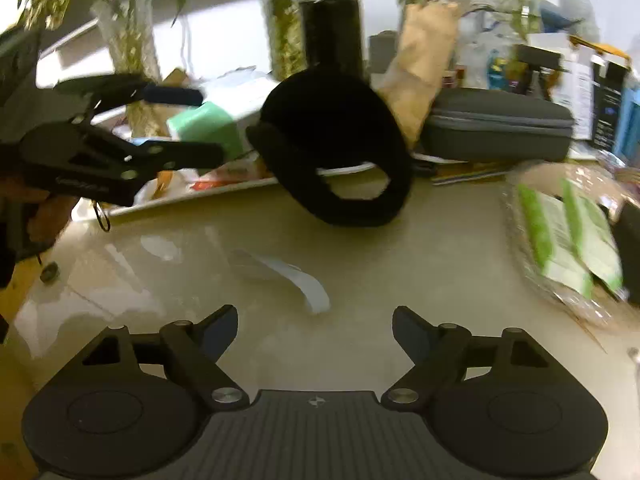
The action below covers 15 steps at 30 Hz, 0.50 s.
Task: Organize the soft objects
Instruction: 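Move the left gripper toward the black fabric ring on the desk, then close the left gripper on the black fabric ring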
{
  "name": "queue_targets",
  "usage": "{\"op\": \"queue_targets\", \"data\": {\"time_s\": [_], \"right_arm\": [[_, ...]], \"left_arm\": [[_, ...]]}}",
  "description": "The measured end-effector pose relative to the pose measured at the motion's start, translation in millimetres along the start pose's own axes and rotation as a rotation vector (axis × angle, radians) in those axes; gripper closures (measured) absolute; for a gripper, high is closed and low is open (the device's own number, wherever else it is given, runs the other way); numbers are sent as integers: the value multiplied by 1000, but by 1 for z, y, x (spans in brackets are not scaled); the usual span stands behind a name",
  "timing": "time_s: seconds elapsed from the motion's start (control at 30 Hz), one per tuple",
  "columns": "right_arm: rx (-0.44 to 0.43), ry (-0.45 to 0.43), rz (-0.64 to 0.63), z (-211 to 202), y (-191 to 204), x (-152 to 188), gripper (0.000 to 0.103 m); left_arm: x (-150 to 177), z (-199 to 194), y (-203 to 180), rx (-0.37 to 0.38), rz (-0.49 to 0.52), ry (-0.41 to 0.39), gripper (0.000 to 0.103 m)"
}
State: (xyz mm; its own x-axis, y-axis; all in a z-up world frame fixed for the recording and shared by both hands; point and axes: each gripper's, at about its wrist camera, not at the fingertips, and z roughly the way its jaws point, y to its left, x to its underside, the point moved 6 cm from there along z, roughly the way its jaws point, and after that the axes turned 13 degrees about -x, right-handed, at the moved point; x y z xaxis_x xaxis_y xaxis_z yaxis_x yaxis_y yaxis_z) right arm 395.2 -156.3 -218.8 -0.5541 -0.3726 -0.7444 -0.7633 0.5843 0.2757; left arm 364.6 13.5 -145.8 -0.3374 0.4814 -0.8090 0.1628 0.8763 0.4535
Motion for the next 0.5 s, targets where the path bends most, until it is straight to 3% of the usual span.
{"op": "queue_targets", "data": {"time_s": [0.3, 0.4, 0.5], "right_arm": [[-29, 77, -100, 40, 7, -4, 31], [-48, 67, -88, 44, 7, -9, 39], [-59, 65, -86, 46, 9, -11, 54]], "left_arm": [[-3, 37, -9, 62, 90, 52, 22], [-4, 43, -8, 94, 97, 64, 22], [-7, 46, -8, 110, 124, 57, 22]]}}
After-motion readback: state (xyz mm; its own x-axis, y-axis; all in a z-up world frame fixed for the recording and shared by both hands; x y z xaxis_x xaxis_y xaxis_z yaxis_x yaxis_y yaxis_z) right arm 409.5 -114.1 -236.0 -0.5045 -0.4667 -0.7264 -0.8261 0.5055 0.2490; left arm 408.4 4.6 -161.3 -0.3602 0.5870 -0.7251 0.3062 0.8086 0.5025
